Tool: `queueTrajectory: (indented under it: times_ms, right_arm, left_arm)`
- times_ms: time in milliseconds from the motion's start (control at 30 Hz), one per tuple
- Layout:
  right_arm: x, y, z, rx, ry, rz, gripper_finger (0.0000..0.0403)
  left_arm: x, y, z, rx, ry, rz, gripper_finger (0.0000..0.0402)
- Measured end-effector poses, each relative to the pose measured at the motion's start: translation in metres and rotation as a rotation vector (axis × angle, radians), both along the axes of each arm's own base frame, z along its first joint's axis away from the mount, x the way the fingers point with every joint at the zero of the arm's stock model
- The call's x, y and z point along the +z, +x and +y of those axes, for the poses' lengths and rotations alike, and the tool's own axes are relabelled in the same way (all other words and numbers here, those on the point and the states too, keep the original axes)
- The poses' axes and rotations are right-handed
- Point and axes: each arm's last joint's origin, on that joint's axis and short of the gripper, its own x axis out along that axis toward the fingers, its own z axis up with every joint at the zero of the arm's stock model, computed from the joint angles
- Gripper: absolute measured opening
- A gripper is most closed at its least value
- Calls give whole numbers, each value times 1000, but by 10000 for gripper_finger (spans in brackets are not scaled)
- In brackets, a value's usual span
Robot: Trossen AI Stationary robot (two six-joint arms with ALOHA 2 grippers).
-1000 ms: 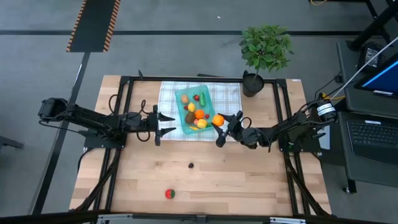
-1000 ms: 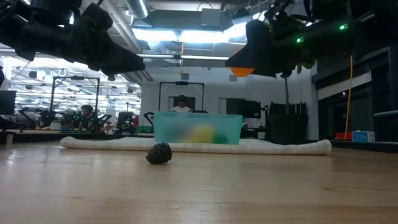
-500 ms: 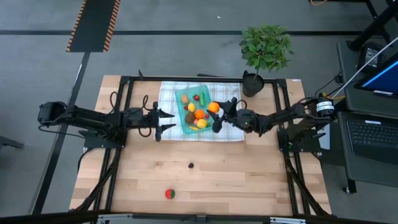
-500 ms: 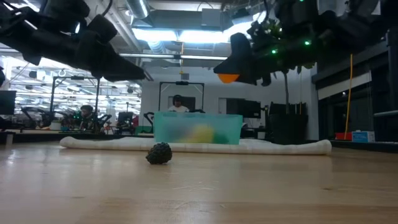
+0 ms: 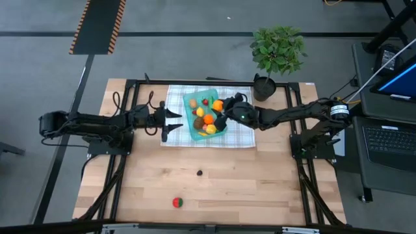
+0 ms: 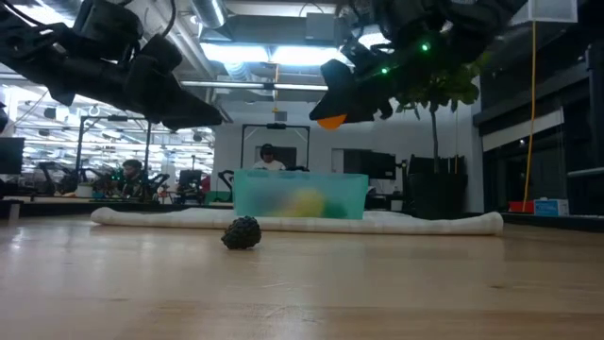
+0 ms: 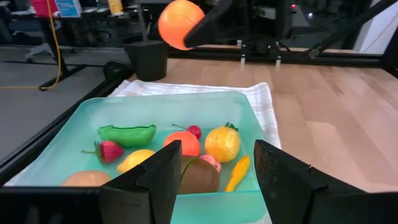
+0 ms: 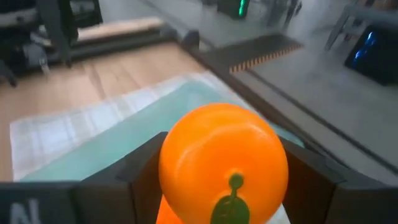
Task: Pick and placing Produce into tupperware
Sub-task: Put the orange into the blue bin
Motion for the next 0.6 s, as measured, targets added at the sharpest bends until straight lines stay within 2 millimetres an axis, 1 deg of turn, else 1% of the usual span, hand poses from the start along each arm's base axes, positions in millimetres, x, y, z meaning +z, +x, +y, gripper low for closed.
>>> queueTrajectory:
  times_ms: [133, 300, 467, 600]
  right_arm:
    - [12, 6, 1, 33, 70, 112, 249]
    - [30, 9, 1, 46, 100, 218, 249]
    - [43, 13, 0, 69, 108, 224, 249]
    - [44, 12, 0, 81, 122, 241, 249]
  left_arm:
    - [-1, -1, 2, 7, 22, 19, 192]
    - [-5, -2, 3, 11, 16, 58, 192]
    - [-5, -2, 3, 7, 29, 62, 192]
    - [-5, -2, 3, 7, 29, 62, 192]
